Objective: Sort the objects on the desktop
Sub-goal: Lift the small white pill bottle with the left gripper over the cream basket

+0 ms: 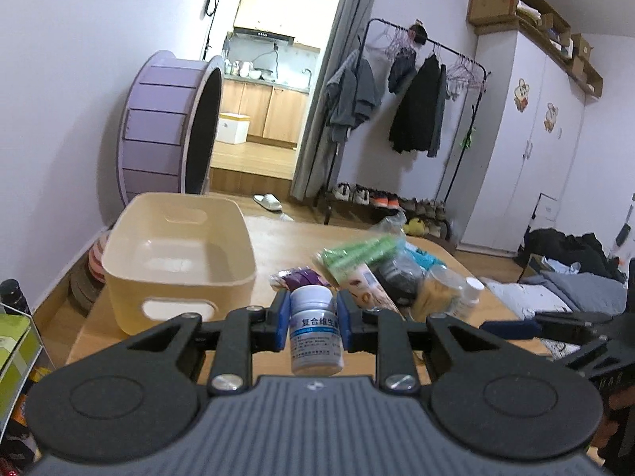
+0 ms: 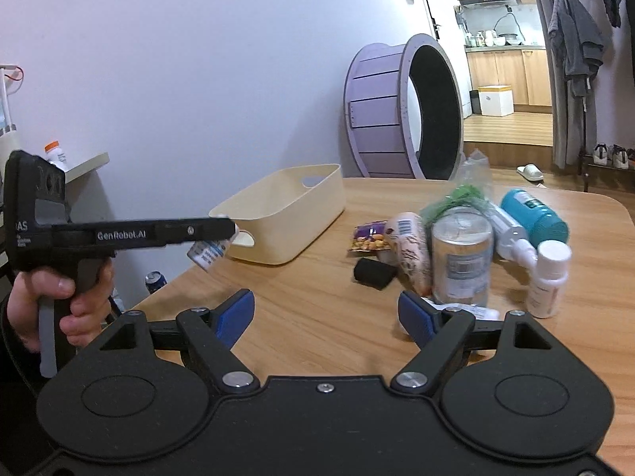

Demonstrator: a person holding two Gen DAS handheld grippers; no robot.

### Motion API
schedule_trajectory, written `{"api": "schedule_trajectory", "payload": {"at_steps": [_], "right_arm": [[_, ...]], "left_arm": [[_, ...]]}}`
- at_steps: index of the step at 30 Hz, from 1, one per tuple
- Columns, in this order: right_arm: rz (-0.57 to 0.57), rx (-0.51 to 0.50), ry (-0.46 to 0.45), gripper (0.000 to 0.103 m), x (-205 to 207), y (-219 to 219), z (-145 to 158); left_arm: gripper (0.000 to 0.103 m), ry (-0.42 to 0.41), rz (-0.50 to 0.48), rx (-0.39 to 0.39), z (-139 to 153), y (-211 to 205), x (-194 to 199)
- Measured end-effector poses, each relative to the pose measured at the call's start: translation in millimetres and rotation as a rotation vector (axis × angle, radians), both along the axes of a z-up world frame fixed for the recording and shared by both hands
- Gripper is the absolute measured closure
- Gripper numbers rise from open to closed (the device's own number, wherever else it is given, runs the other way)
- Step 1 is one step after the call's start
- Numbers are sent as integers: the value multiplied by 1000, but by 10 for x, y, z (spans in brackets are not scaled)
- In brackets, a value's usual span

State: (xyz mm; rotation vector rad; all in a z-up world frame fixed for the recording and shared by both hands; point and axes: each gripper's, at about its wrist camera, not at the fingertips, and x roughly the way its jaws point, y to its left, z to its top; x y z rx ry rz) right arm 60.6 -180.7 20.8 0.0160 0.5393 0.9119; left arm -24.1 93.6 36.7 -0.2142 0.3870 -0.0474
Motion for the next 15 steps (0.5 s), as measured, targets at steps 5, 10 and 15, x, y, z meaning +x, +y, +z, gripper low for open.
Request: {"api": "schedule_trajectory", "payload": {"at_steps": [5, 10, 15], "right_arm": [[0, 9, -9, 24, -2, 75, -11], [-39, 40, -28, 21, 29, 81, 15], [-67, 35, -31, 20, 69, 100, -9]], "left_arm": [[79, -46, 32, -4, 103, 154, 35], [79, -93, 90, 10, 223, 394, 122], [79, -104, 161, 18, 239, 664, 301]]}}
